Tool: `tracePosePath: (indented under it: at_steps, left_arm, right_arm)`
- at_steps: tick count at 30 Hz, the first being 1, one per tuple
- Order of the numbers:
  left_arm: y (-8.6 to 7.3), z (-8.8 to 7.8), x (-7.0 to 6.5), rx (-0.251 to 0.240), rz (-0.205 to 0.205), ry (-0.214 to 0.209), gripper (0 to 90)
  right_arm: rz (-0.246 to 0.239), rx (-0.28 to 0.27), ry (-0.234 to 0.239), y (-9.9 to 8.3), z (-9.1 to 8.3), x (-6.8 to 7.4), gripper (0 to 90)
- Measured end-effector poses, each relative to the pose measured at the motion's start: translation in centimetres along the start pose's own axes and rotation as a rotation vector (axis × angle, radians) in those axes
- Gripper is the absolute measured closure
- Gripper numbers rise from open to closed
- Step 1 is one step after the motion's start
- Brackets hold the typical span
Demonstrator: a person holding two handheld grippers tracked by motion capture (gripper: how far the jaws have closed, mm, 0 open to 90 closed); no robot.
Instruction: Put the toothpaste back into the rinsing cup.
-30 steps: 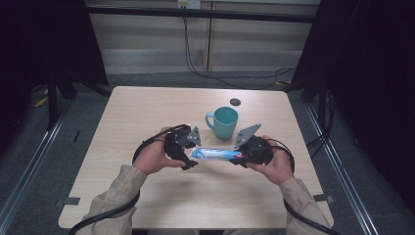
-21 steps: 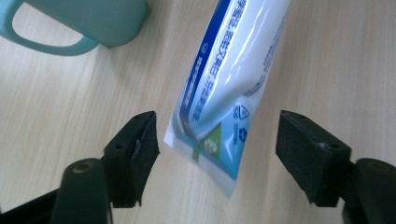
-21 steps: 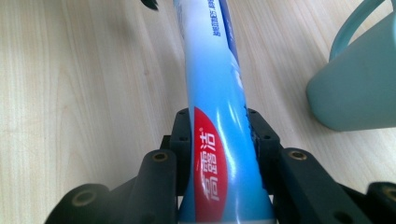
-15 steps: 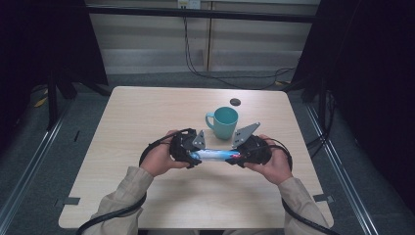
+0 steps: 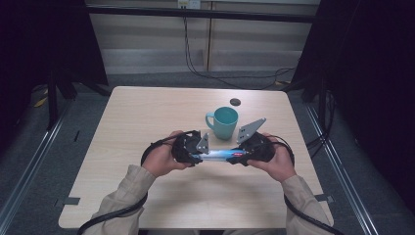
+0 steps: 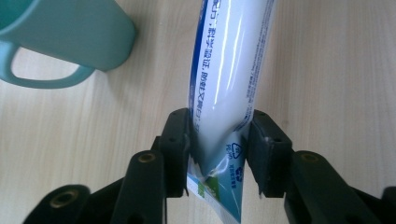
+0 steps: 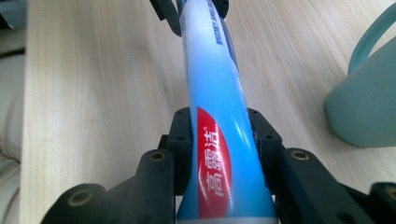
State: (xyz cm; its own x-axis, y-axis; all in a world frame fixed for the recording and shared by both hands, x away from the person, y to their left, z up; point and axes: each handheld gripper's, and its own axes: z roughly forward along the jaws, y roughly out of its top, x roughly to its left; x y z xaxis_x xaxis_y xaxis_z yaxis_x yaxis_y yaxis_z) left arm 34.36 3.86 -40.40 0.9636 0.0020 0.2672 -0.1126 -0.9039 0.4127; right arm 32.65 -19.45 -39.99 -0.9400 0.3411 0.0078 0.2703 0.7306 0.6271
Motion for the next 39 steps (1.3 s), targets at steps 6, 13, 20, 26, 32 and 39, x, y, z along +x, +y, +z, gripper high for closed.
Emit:
tracePosePath:
  at_steps: [6, 13, 20, 26, 32, 39]
  left_arm:
    - [0.3, -0.7, 0.3, 0.001, -0.042, -0.008, 76.6]
    - [0.1, -1.3, 0.5, -0.042, -0.067, -0.006, 79.7]
    - [0.3, -1.6, 0.6, -0.068, -0.089, -0.008, 80.6]
    - [0.4, -1.8, 0.7, -0.086, -0.082, 0.003, 80.9]
    - [0.8, -1.6, 0.8, -0.066, -0.072, 0.002, 81.2]
    - [1.4, -1.5, 1.0, -0.080, -0.085, -0.008, 82.1]
  right_arm:
    - [0.038, -0.030, 0.046, -0.7, 0.3, -0.3, 59.5]
    - [0.028, -0.013, 0.021, -1.2, 0.8, -0.1, 55.0]
    - [0.025, 0.002, -0.006, -1.7, 1.5, -0.1, 46.9]
    - [0.035, 0.012, -0.015, -1.8, 1.9, -0.1, 41.0]
    - [0.038, -0.009, -0.050, -1.5, 1.6, -0.3, 30.0]
    - [-0.010, -0.004, -0.057, 0.0, 1.8, 0.2, 35.5]
